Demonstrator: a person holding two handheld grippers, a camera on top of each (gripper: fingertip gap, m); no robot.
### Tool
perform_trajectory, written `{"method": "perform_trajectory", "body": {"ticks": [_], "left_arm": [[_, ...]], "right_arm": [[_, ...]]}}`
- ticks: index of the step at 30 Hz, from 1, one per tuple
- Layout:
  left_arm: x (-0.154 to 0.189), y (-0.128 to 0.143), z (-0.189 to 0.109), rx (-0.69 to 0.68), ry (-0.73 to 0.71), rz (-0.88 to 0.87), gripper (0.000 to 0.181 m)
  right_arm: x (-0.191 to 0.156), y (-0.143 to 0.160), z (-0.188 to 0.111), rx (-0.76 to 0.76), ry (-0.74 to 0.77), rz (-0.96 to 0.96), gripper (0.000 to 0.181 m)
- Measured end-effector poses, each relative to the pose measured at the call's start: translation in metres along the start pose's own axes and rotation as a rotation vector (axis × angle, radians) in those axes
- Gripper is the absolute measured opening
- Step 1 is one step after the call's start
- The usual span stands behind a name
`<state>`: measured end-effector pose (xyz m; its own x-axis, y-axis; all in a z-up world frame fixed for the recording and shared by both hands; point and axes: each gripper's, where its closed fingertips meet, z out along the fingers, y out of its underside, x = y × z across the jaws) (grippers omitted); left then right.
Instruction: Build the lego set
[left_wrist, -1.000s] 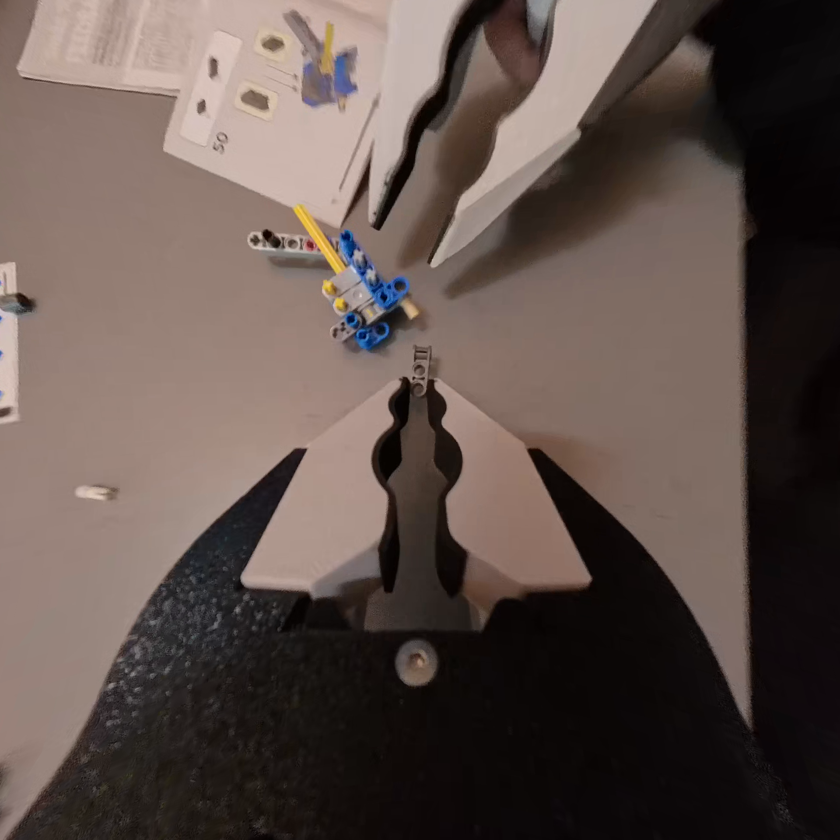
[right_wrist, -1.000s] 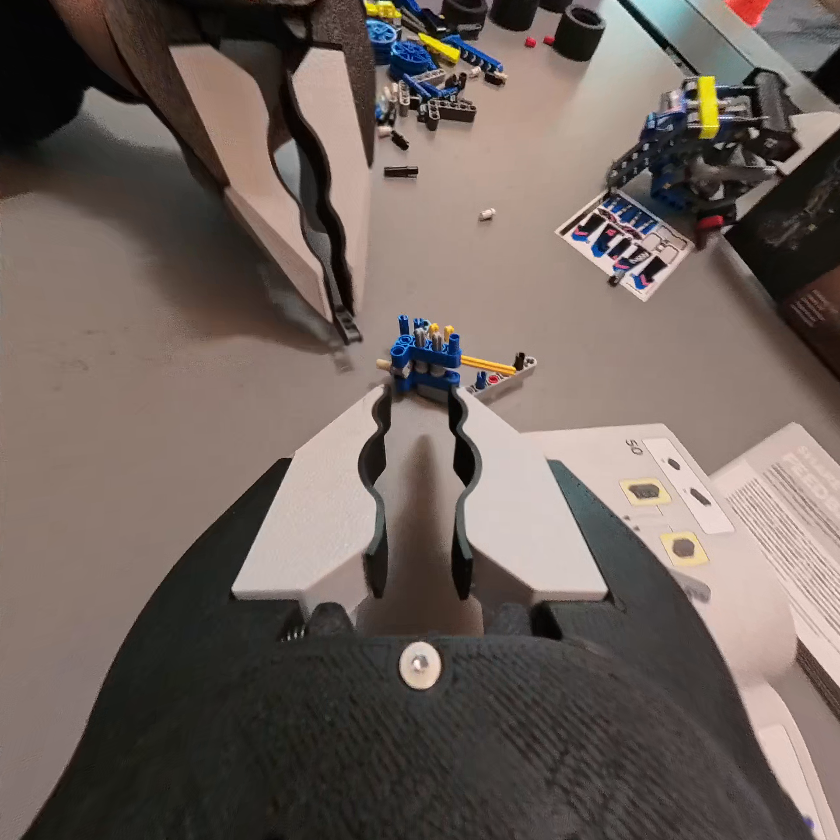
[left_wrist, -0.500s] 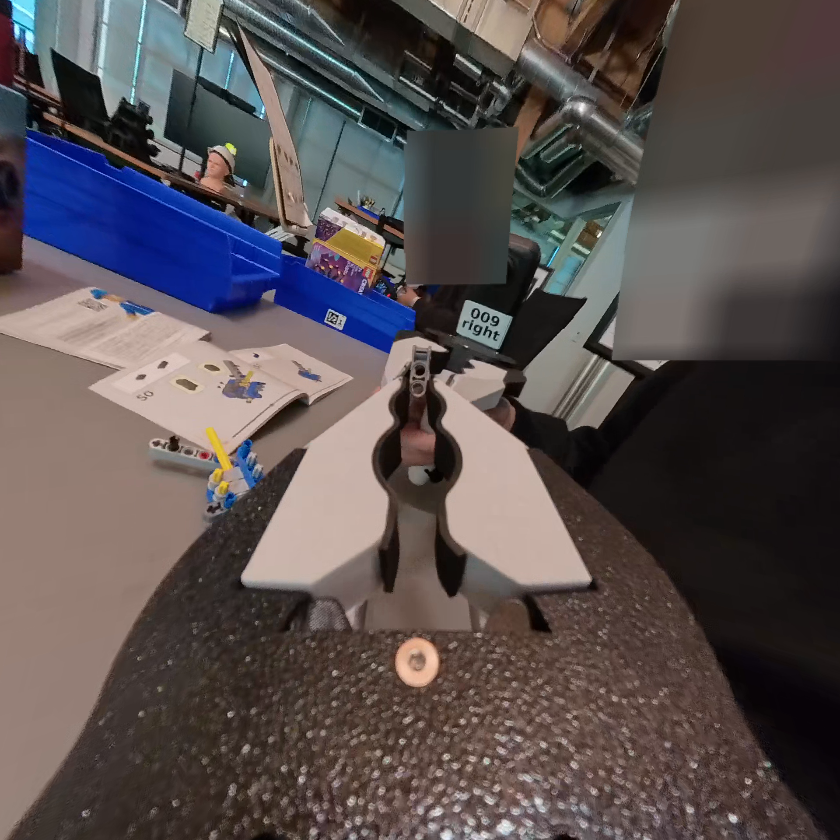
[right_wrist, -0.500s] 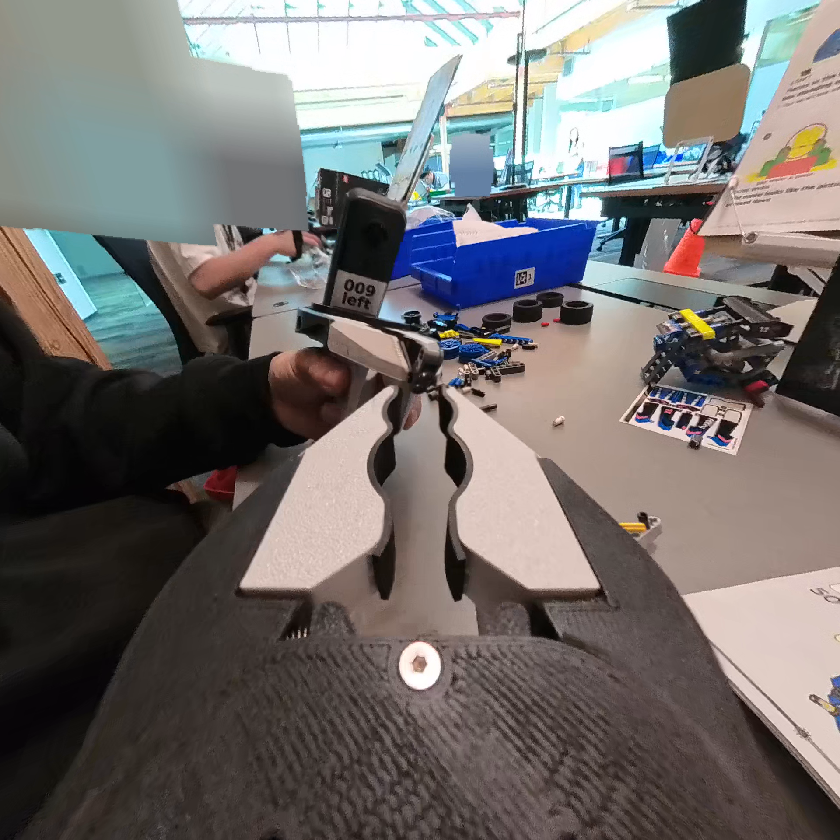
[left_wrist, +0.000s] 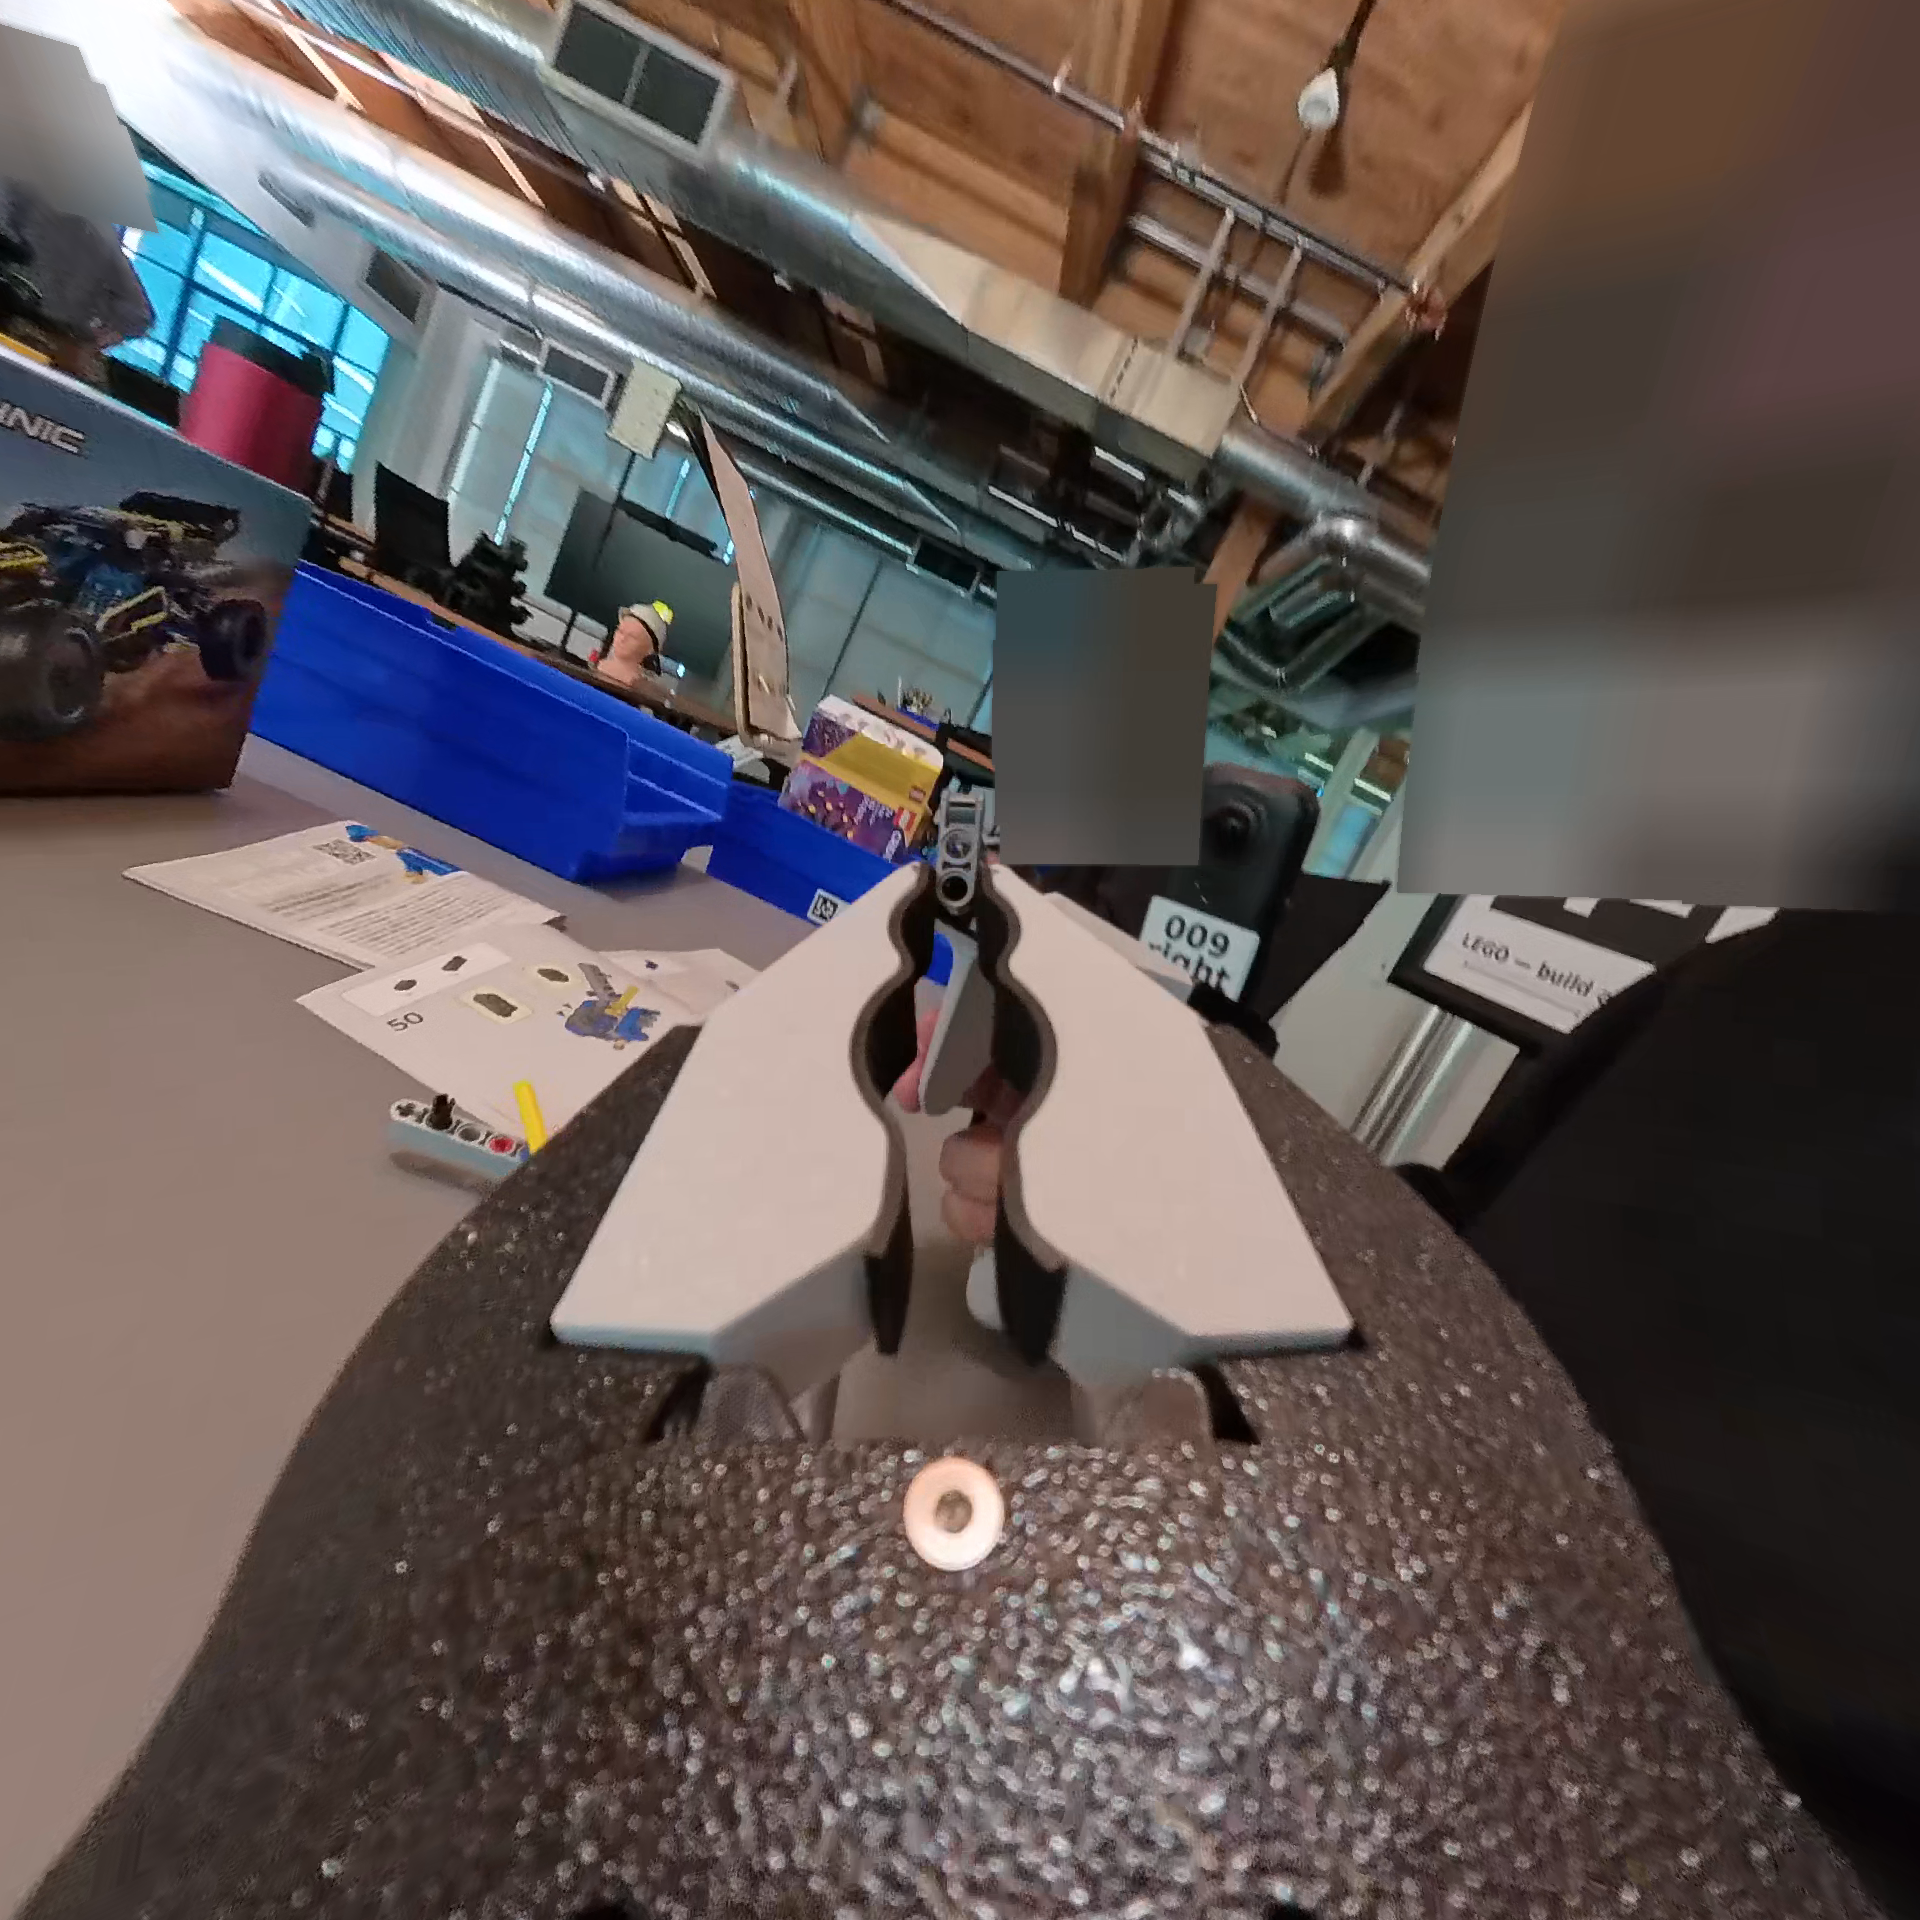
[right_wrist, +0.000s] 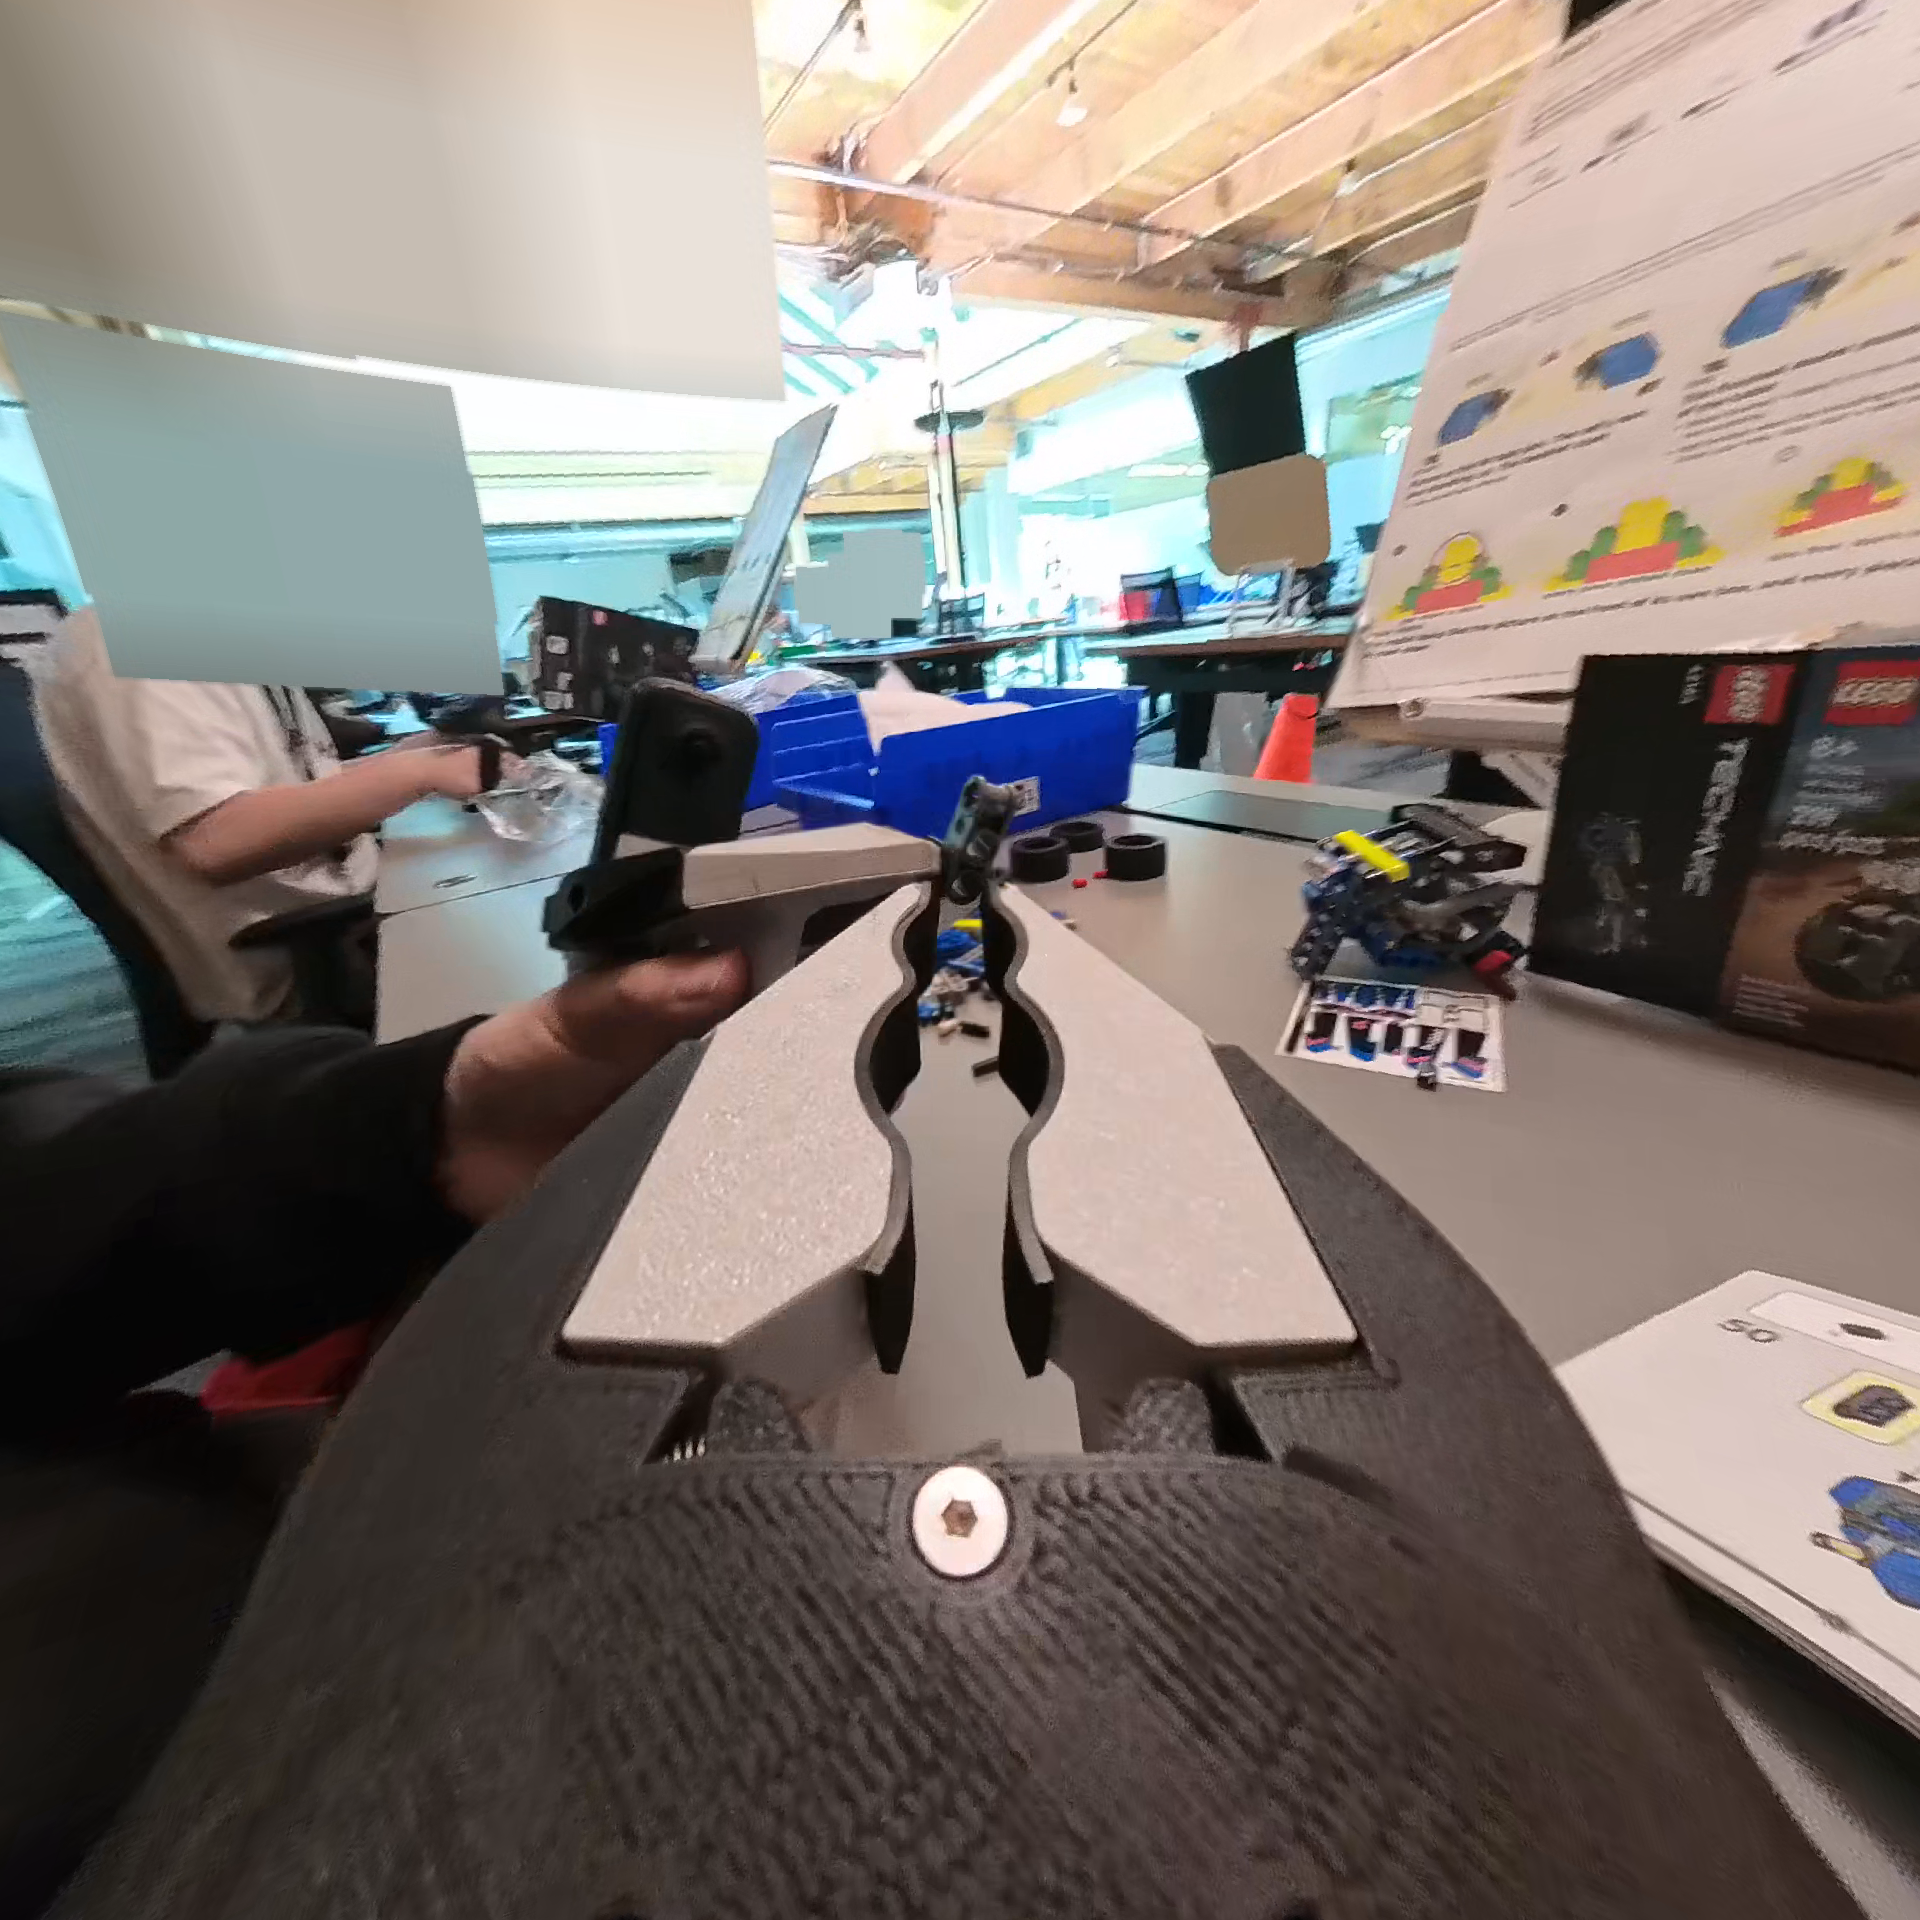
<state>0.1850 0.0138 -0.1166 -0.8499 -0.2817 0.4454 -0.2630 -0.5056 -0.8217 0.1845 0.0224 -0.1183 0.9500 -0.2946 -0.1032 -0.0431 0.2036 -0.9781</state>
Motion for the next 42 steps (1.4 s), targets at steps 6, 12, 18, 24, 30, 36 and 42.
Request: {"method": "perform_trajectory", "body": {"ticks": [6,12,18,24,30,36,42], "left_arm": [[-0.004,-0.002,0.007,0.139,-0.042,-0.237,0.004],[0.0,-0.006,0.012,0.274,0.003,-0.481,0.005],[0.005,-0.007,0.015,0.301,0.024,-0.533,0.004],[0.008,-0.005,0.017,0.255,0.012,-0.43,0.005],[0.01,0.0,0.015,0.174,0.003,-0.278,0.006],[0.004,0.011,0.009,-0.059,-0.028,-0.109,0.004],[-0.008,0.017,-0.01,-0.333,-0.113,0.223,0.005]], "right_arm": [[0.001,-0.005,-0.002,-0.007,0.191,-0.424,0.019],[0.001,-0.01,-0.005,-0.018,0.315,-0.709,0.016],[0.002,-0.01,-0.008,-0.052,0.393,-0.912,0.013],[0.001,-0.014,-0.01,-0.024,0.372,-0.902,0.016],[-0.001,-0.013,-0.012,-0.013,0.294,-0.894,0.008],[0.0,0.0,-0.013,-0.073,0.25,-1.029,0.006],[-0.001,0.022,-0.011,-0.161,0.208,-1.188,0.006]]}}
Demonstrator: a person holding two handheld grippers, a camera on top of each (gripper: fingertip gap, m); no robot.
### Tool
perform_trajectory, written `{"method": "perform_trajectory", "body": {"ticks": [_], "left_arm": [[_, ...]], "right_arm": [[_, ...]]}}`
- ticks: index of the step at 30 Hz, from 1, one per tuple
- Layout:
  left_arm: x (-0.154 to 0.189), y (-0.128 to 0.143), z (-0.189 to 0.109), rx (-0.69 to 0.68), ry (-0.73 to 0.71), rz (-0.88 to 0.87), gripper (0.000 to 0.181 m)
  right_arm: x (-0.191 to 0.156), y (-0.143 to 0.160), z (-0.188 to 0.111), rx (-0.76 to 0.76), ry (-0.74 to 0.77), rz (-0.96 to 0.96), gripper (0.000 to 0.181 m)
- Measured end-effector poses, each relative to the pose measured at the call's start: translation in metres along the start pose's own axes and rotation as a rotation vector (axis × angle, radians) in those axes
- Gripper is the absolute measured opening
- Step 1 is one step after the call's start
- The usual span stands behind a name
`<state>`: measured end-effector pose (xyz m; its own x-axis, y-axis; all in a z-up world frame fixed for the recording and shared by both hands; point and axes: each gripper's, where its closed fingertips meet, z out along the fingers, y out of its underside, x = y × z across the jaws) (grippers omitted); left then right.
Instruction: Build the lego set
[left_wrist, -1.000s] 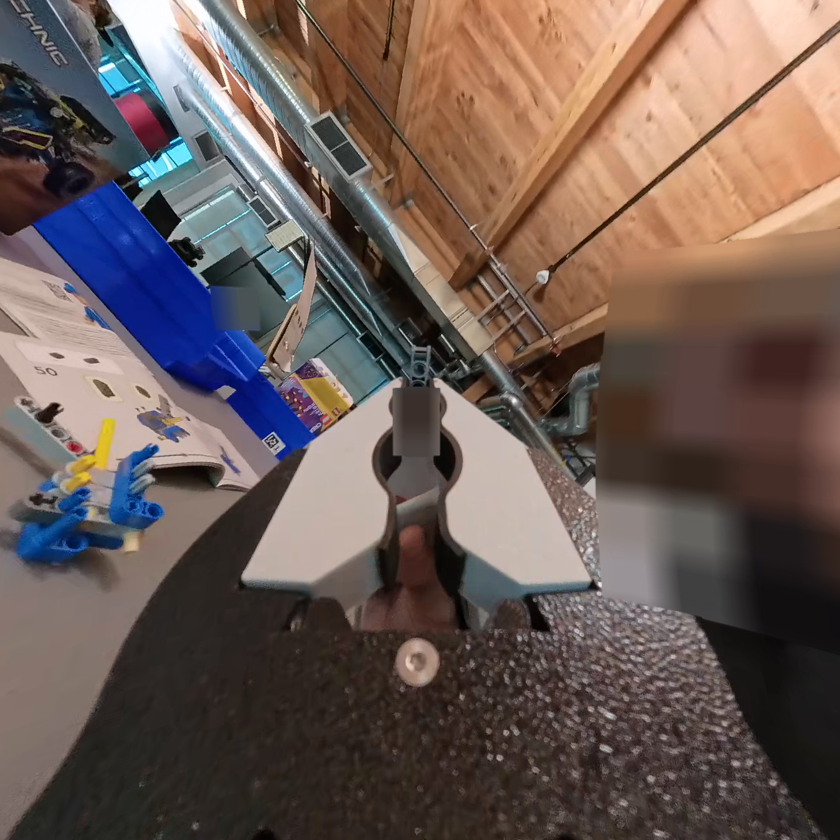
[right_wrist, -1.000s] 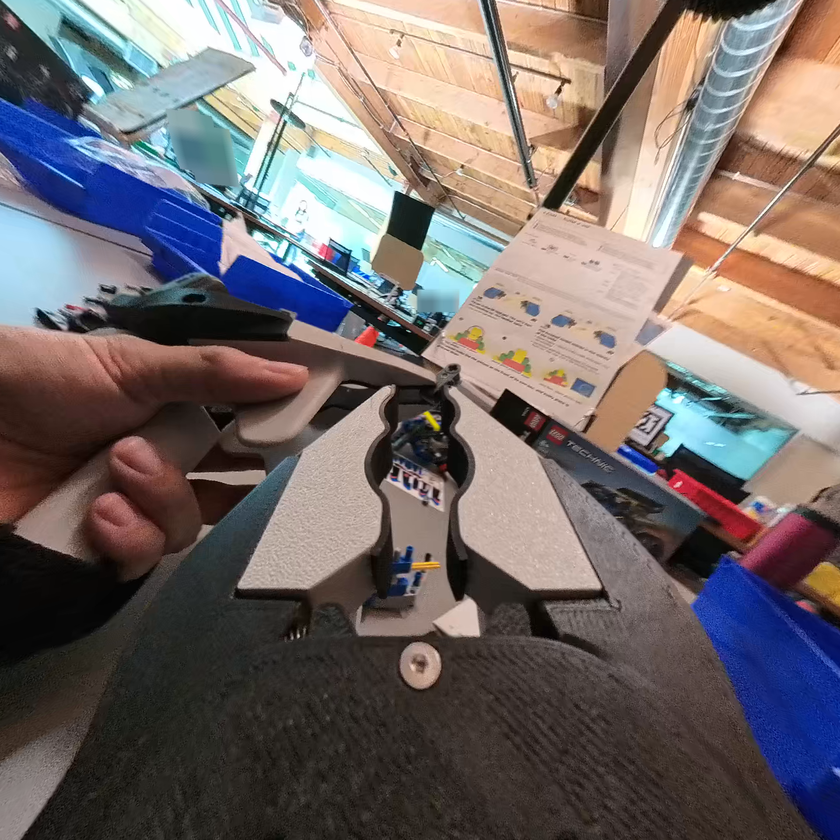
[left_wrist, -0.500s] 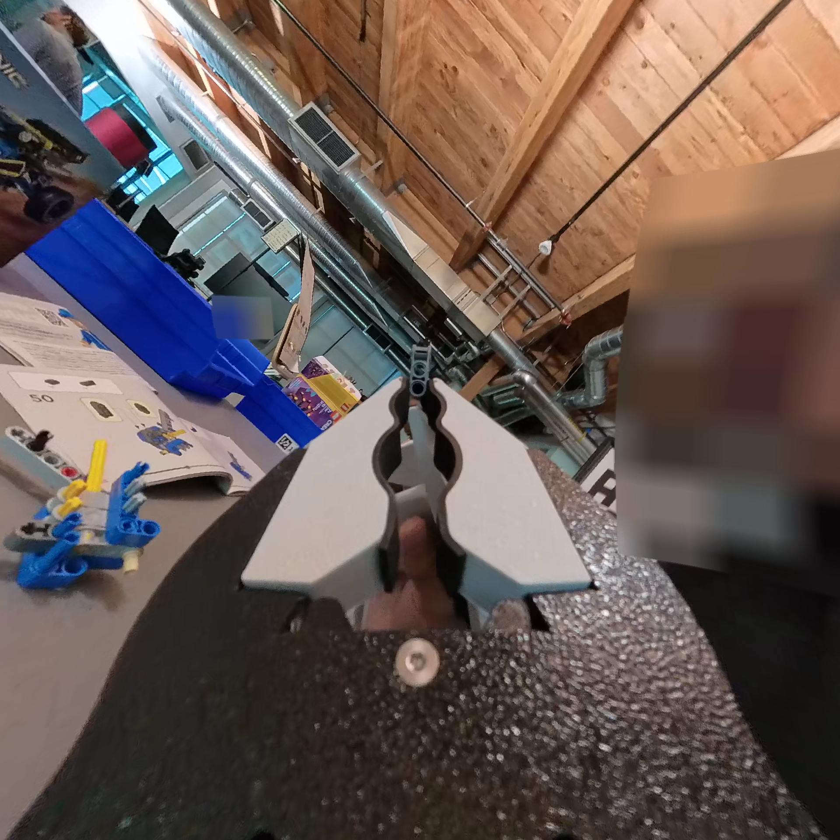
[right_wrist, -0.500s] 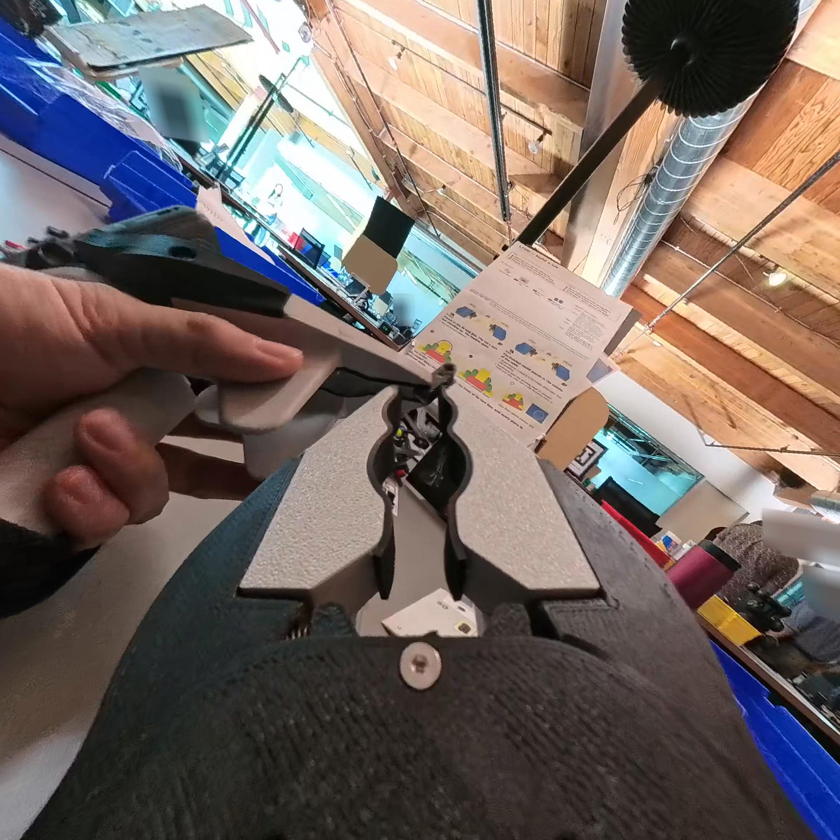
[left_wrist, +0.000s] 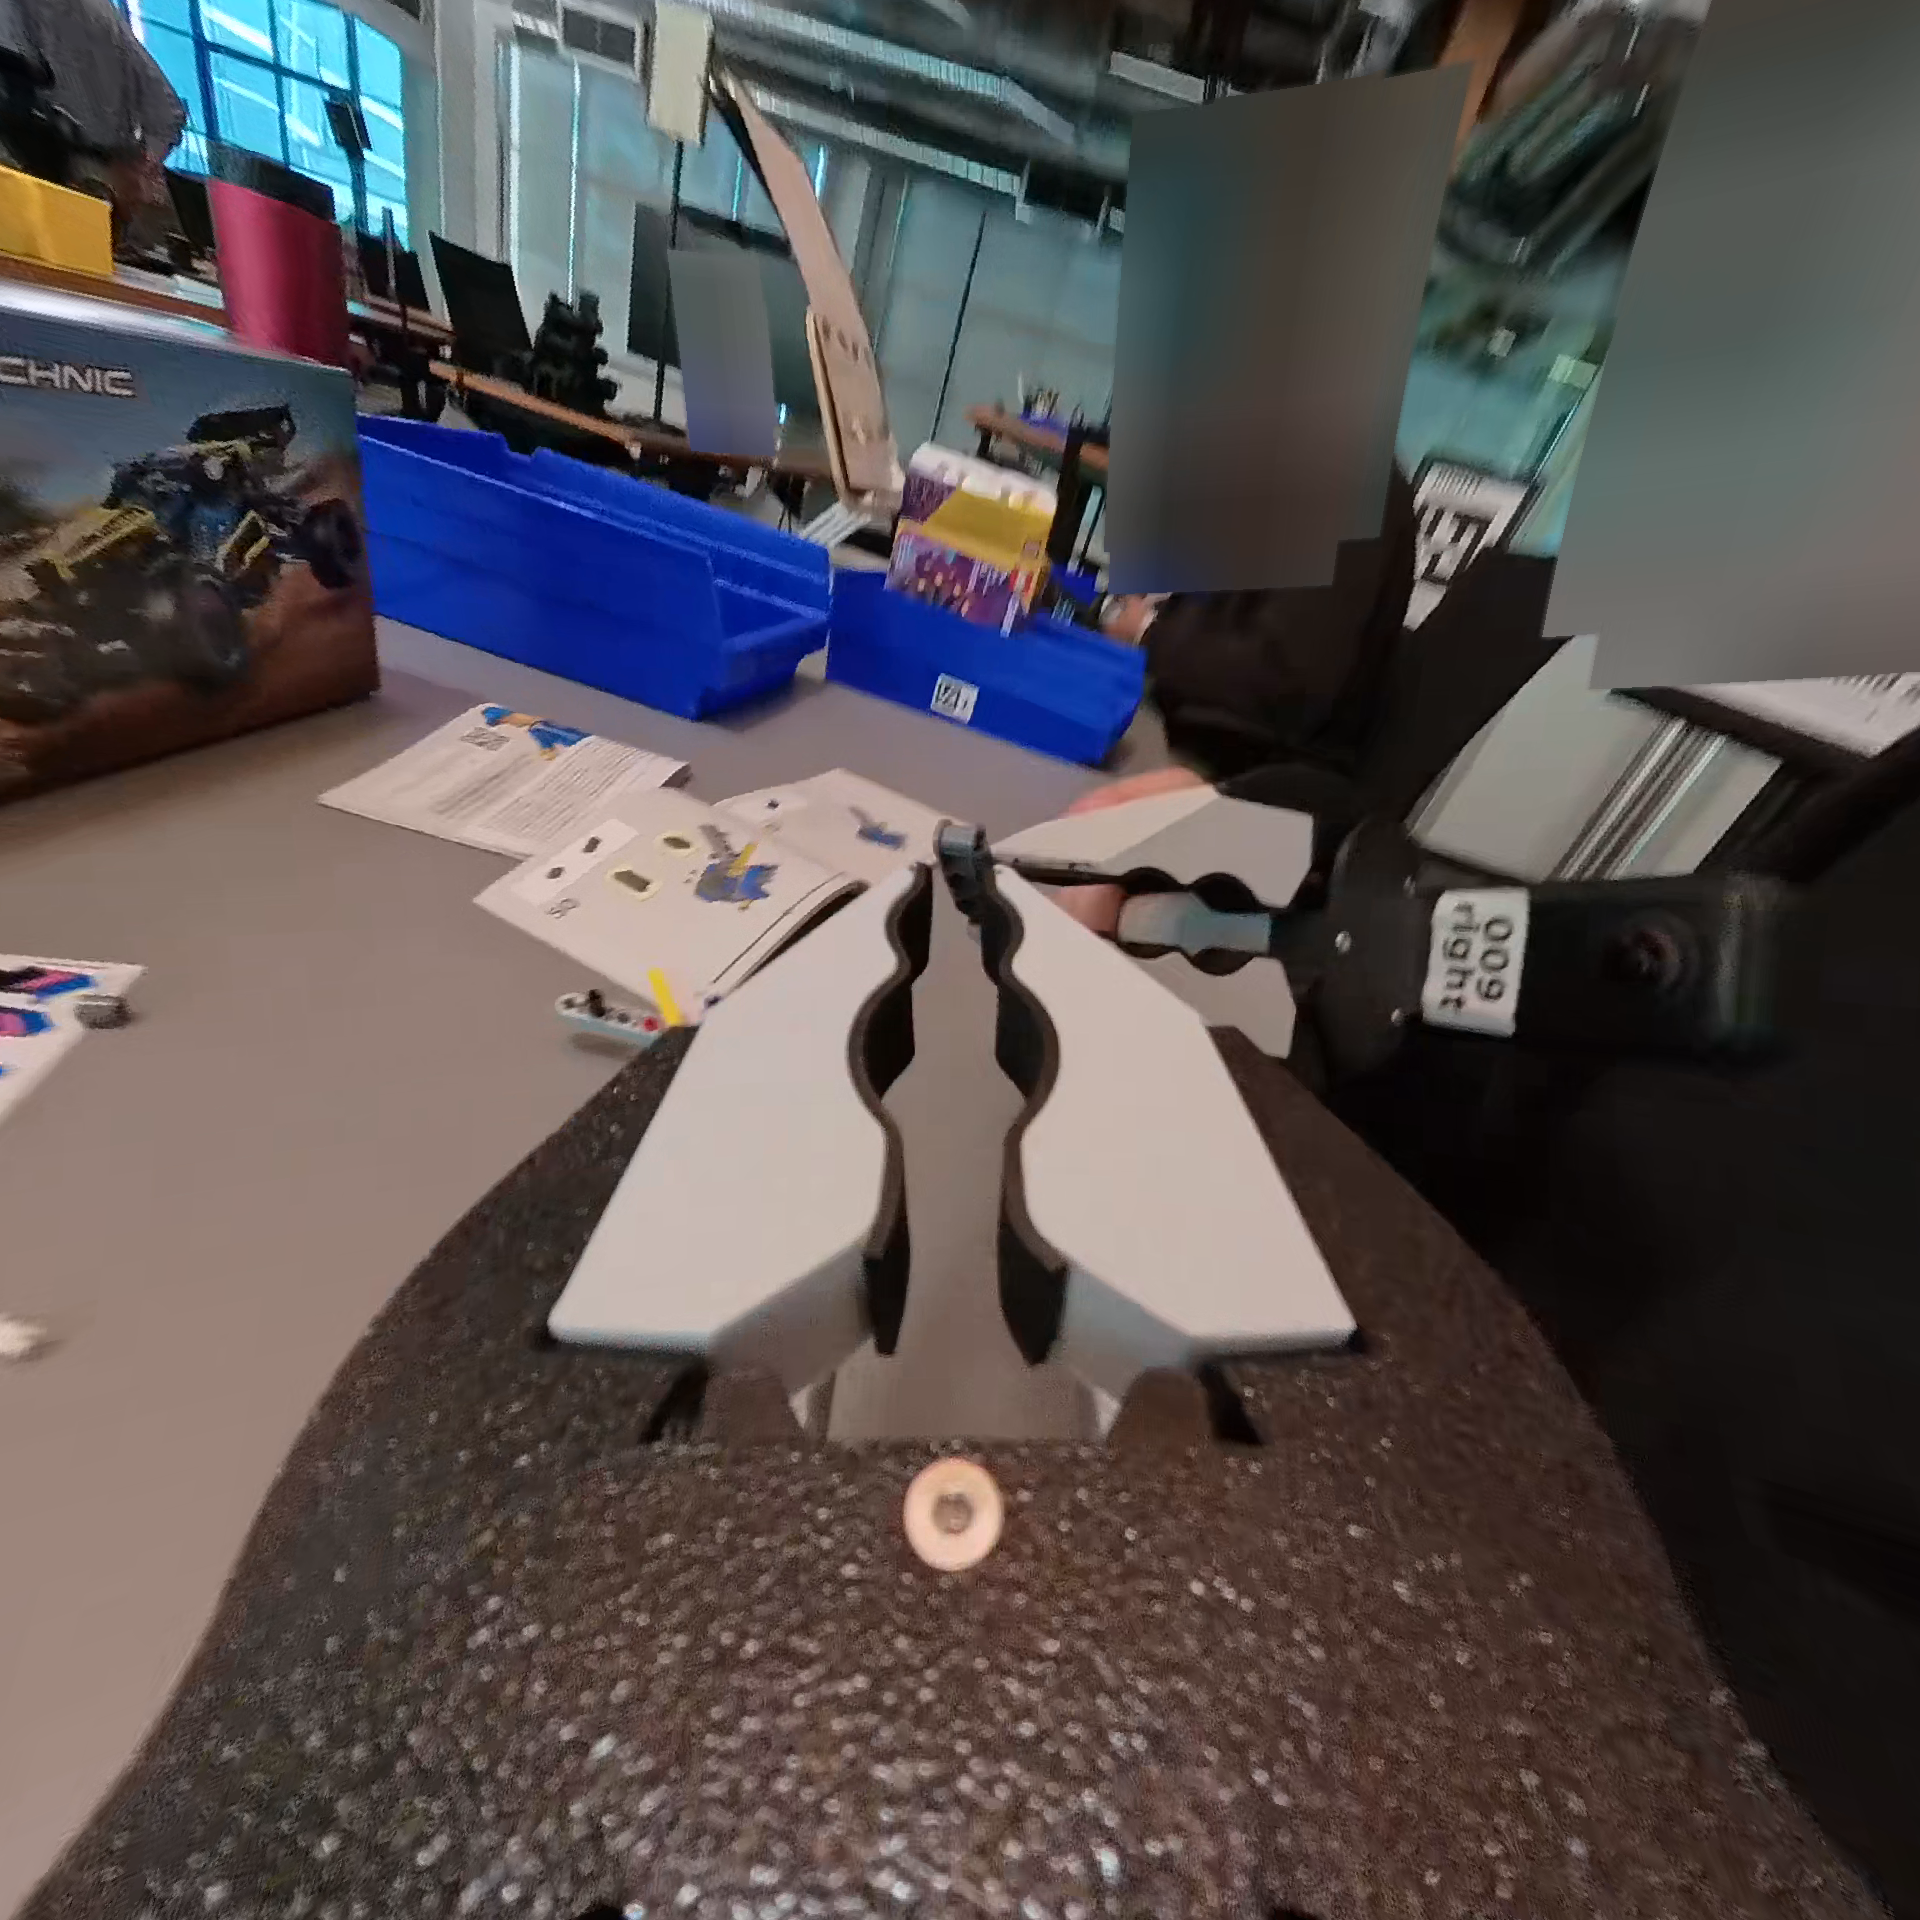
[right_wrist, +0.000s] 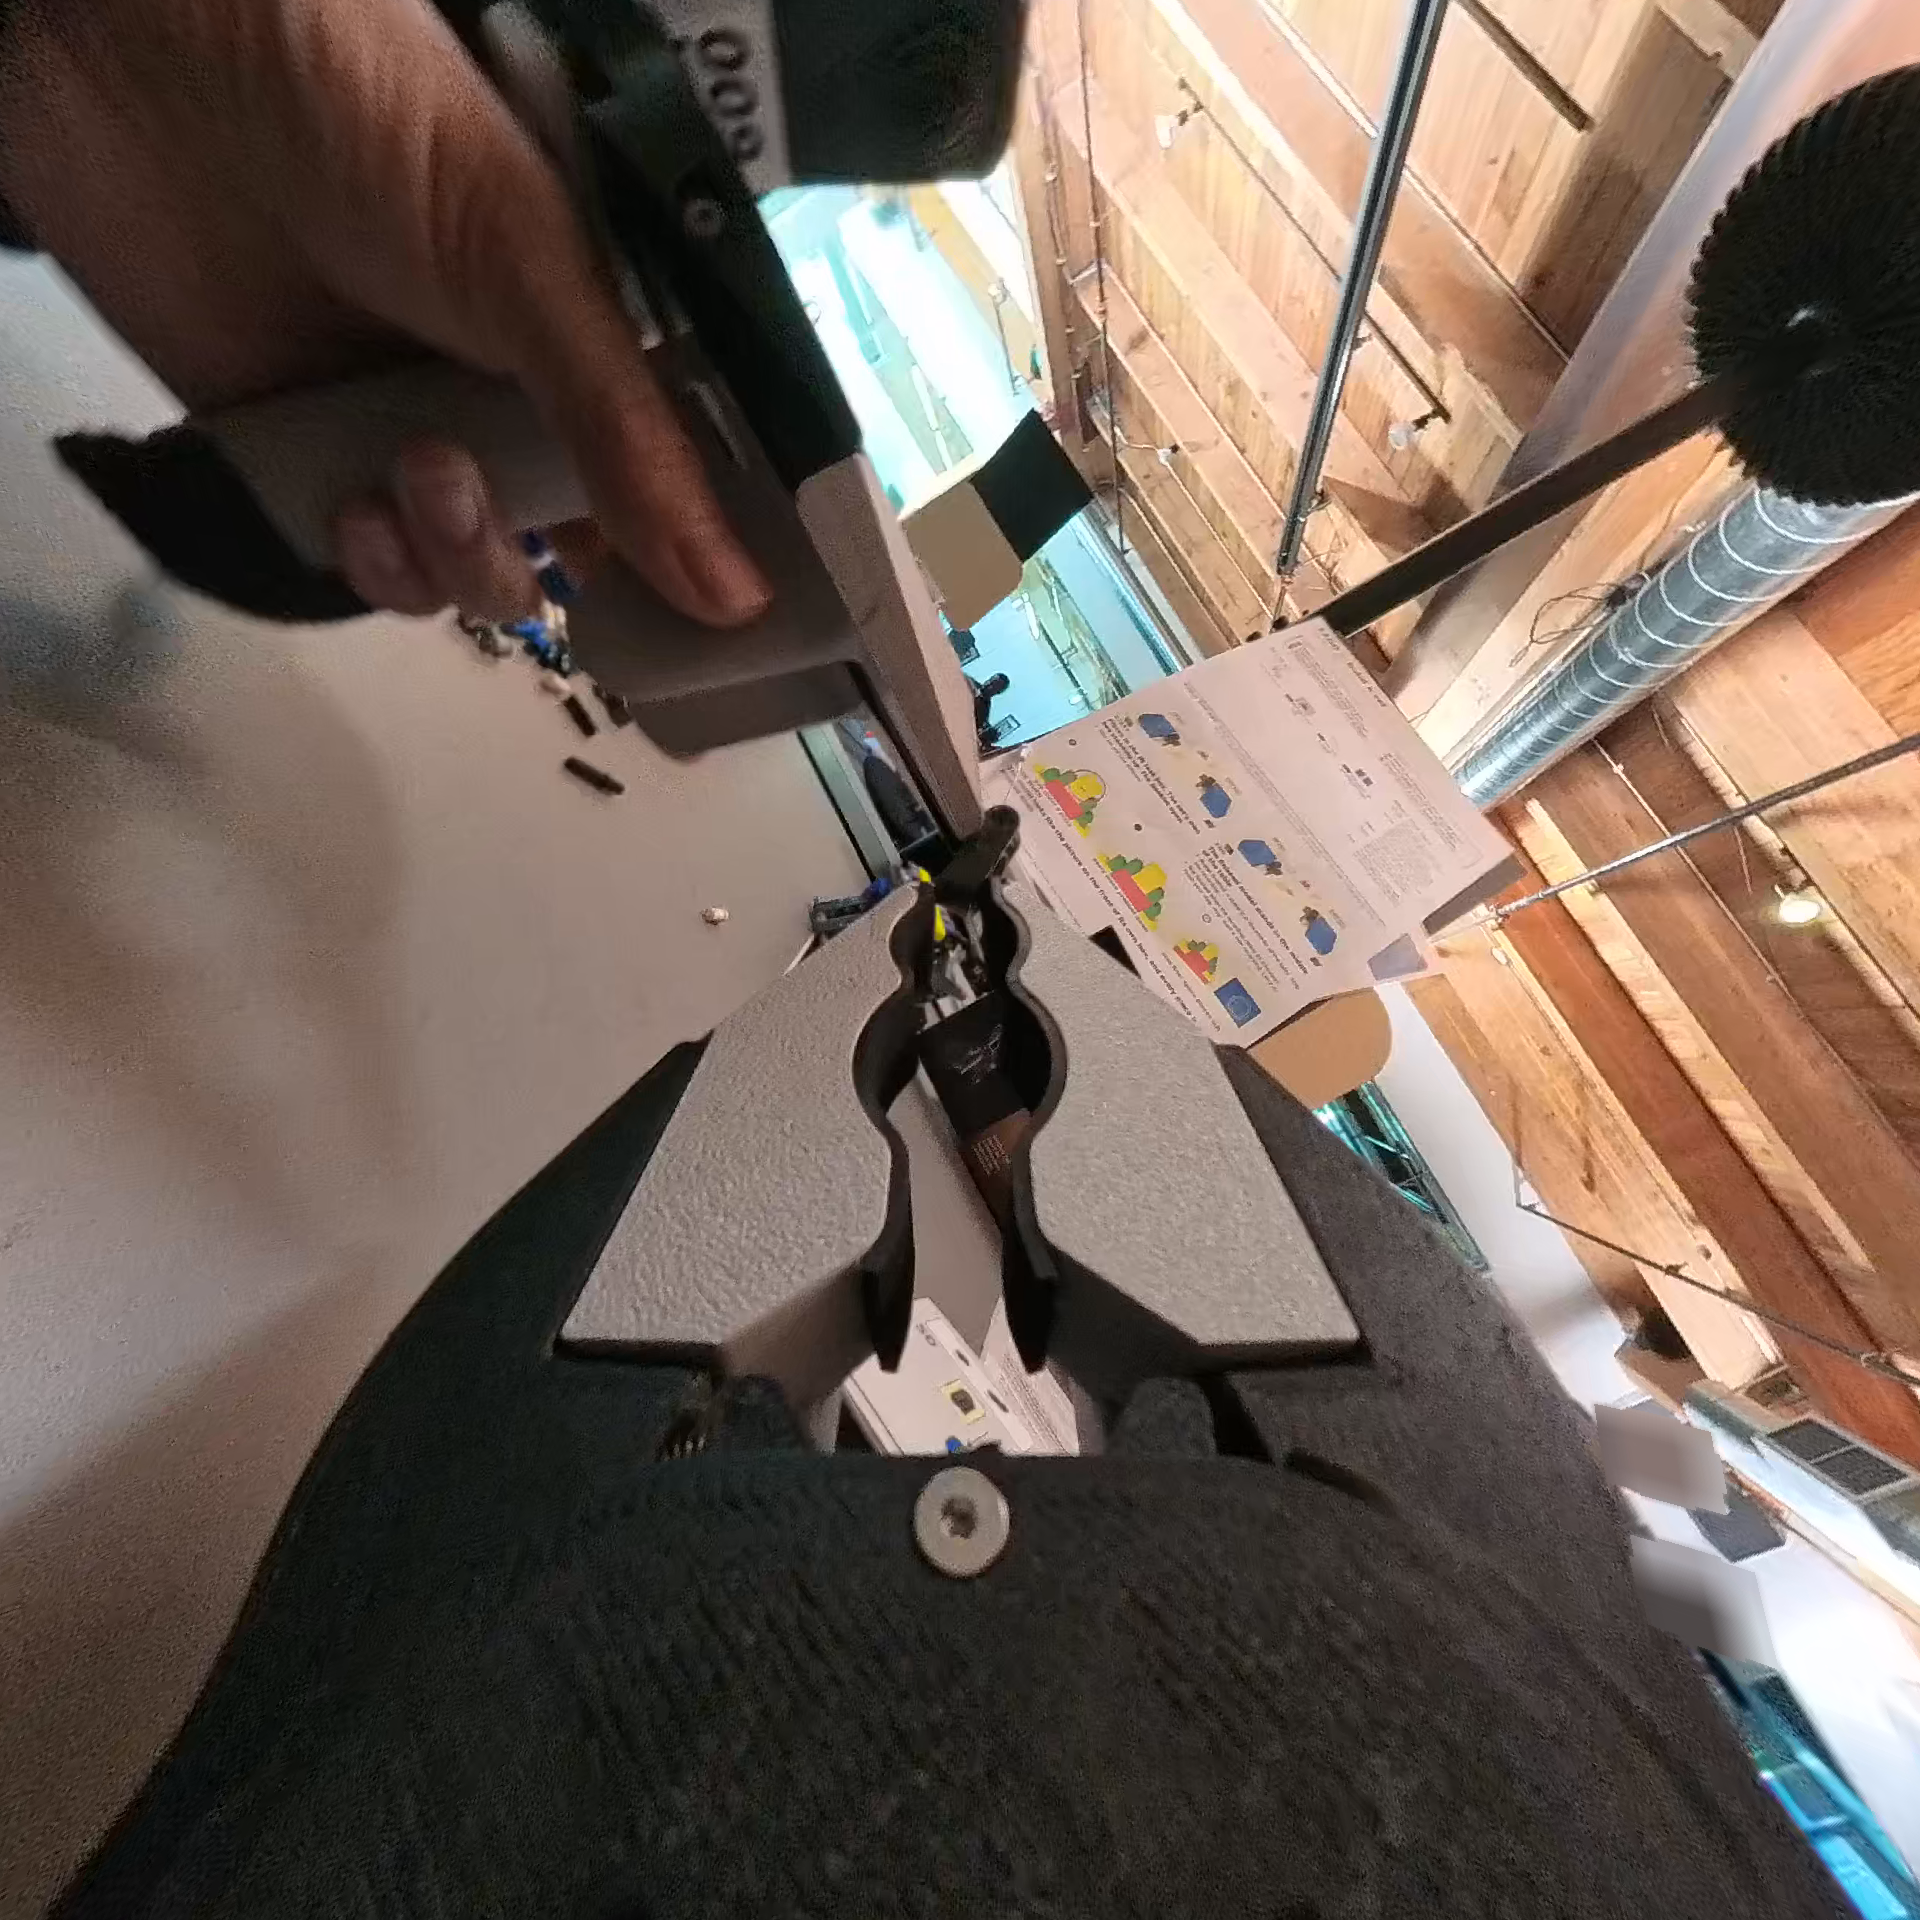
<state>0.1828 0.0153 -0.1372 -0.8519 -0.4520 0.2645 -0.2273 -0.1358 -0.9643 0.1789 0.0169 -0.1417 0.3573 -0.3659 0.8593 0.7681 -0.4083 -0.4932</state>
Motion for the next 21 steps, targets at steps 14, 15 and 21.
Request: {"method": "perform_trajectory", "body": {"ticks": [14,15,21], "left_arm": [[-0.015,0.031,-0.011,-0.485,0.096,0.476,0.028],[-0.02,0.034,-0.01,-0.506,0.094,0.454,0.018],[-0.036,0.048,-0.001,-0.553,0.135,0.525,0.024]], "right_arm": [[-0.054,0.036,-0.007,-0.105,-0.334,-0.23,0.007],[-0.056,0.04,-0.007,-0.119,-0.345,-0.226,0.007],[-0.059,0.056,-0.005,-0.166,-0.366,-0.222,0.007]]}}
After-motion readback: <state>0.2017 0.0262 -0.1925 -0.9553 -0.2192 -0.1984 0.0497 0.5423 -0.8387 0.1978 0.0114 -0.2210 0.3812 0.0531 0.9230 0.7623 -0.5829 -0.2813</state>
